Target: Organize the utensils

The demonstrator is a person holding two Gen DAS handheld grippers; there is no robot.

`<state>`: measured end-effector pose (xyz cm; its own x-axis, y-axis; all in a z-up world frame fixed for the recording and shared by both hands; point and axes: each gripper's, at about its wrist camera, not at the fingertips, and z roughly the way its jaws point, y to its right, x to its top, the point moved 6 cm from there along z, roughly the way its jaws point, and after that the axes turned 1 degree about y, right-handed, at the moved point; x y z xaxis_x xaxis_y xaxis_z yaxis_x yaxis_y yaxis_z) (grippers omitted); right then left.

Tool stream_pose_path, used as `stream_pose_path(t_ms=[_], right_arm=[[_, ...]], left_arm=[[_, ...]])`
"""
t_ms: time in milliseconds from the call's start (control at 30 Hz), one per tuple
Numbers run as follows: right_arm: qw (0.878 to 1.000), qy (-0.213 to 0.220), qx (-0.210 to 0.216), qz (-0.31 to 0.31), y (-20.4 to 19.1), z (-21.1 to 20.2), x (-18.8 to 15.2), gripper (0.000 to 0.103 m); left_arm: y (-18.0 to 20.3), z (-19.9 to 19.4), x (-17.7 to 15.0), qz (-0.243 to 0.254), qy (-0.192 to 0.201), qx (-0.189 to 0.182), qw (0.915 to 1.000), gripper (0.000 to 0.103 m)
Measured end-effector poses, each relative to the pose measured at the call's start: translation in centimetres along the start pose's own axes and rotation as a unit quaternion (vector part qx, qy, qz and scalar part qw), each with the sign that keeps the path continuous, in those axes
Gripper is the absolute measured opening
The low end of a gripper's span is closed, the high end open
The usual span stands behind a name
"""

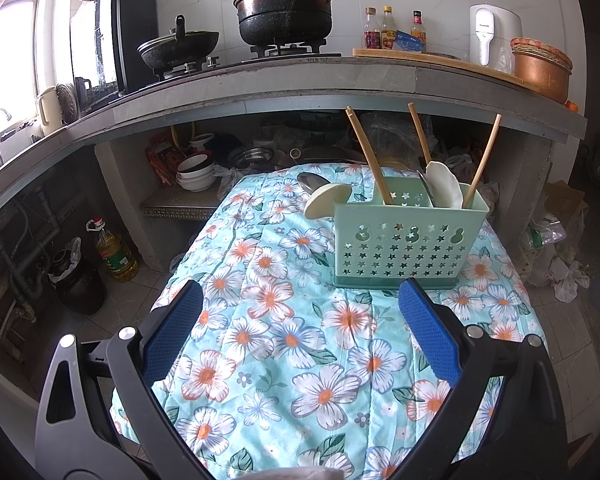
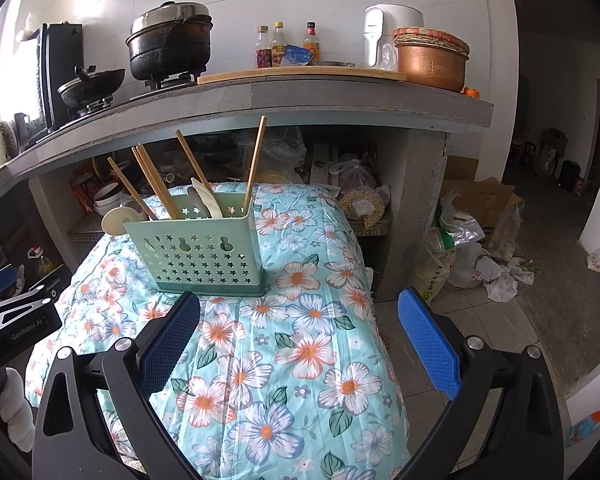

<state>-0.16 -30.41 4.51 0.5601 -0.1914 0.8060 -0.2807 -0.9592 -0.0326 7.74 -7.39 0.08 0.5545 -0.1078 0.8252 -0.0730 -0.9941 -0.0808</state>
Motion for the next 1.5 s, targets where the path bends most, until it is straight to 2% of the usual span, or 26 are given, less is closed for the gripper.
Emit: stream_pose_path(t_ms=[1500], right_arm=[[1.000,-0.001,0.002,0.000,-0.41,-0.04,0.01,0.097]], left_arm=[[-0.24,0.03,-0.03,-0.001,-0.001,0.000,1.0000,0.095]])
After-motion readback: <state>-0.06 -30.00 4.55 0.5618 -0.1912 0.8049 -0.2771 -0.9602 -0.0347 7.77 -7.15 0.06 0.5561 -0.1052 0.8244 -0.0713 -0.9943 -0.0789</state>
